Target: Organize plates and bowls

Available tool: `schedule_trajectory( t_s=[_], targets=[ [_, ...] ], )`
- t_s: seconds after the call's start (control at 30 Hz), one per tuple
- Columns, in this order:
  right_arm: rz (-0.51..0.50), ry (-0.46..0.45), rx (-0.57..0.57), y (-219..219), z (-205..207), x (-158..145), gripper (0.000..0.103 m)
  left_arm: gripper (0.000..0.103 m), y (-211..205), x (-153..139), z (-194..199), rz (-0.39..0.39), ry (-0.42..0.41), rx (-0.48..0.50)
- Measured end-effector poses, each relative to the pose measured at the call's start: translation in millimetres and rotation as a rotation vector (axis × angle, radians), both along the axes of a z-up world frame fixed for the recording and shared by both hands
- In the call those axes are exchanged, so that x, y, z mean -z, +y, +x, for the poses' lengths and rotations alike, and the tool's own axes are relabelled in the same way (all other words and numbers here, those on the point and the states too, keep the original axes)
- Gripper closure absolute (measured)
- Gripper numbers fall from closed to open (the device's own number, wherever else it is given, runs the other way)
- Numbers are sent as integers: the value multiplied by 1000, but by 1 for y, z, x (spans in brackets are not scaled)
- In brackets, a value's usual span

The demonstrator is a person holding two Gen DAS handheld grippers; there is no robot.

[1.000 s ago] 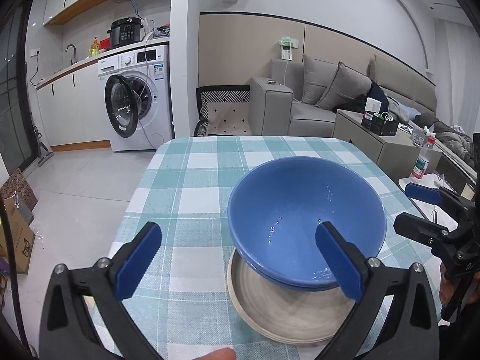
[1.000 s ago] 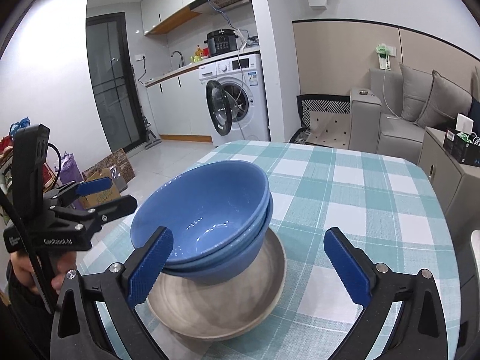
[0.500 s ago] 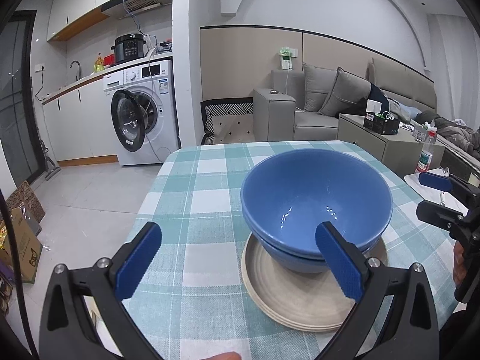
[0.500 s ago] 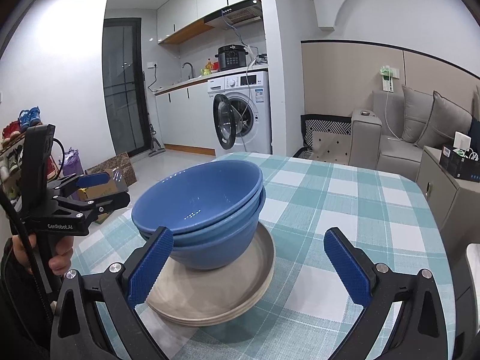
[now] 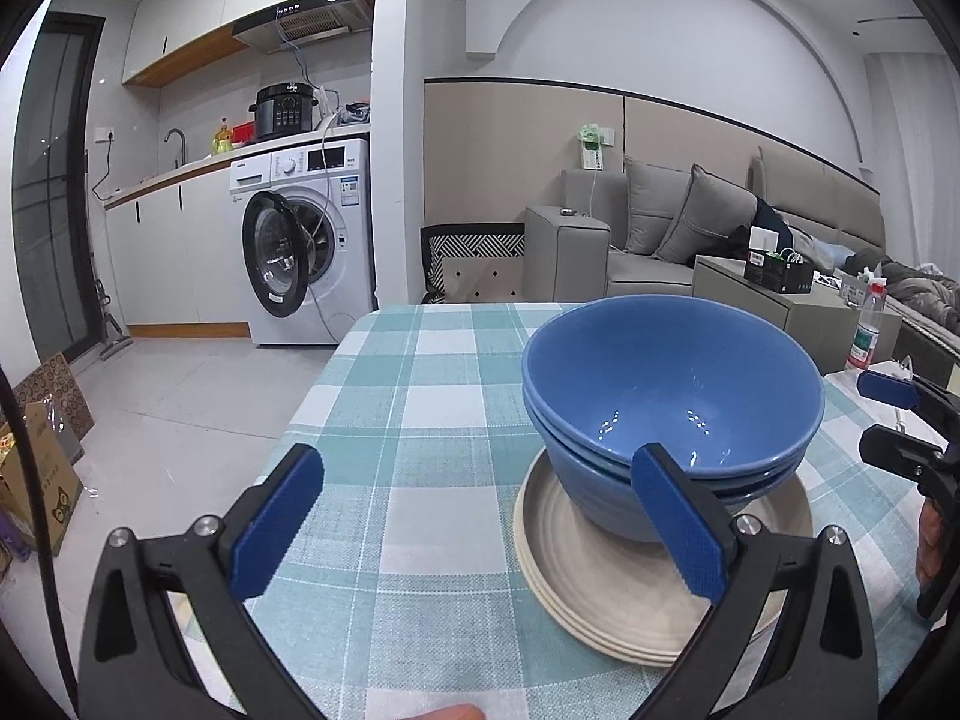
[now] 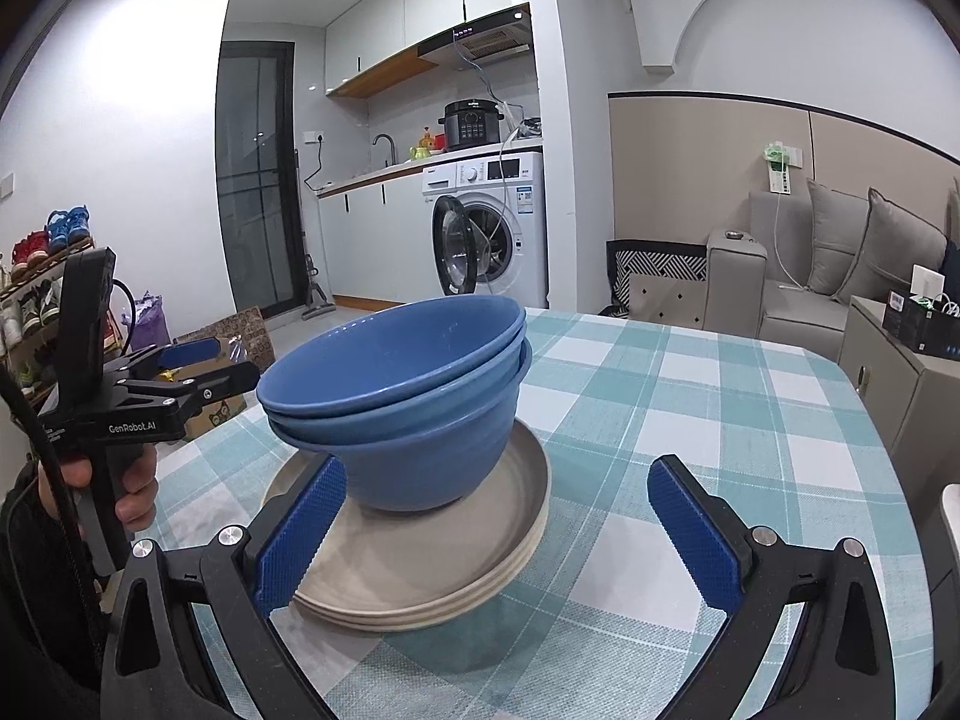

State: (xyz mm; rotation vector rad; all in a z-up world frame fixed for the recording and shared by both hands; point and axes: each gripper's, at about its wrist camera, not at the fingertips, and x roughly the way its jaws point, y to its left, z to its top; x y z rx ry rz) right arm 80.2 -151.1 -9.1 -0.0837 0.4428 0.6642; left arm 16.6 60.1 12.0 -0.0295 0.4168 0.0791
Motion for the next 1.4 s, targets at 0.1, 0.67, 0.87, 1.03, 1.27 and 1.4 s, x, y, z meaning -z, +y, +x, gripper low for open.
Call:
schedule_trajectory(
  t_s=[0.1, 0.67, 0.87, 1.03, 1.27, 1.4],
  targets=[
    [-8, -6, -11, 2, -3, 4, 1, 0, 0, 3, -2, 6, 2, -1],
    [1, -37, -16, -4, -19, 13, 1, 0, 5, 14, -15, -9, -42, -4],
    [8, -58, -21, -5, -23, 12, 1, 0, 6, 16, -17, -19, -63, 7],
    [4, -53, -28, -5, -23, 11, 1, 0, 8, 17, -18, -28, -67, 6],
    [5, -54, -29, -5, -24, 11, 1, 0, 6, 16, -18, -19, -71, 1],
    [4, -57, -32, -4, -24, 10, 1, 0, 6, 16, -20, -20, -75, 3]
  ],
)
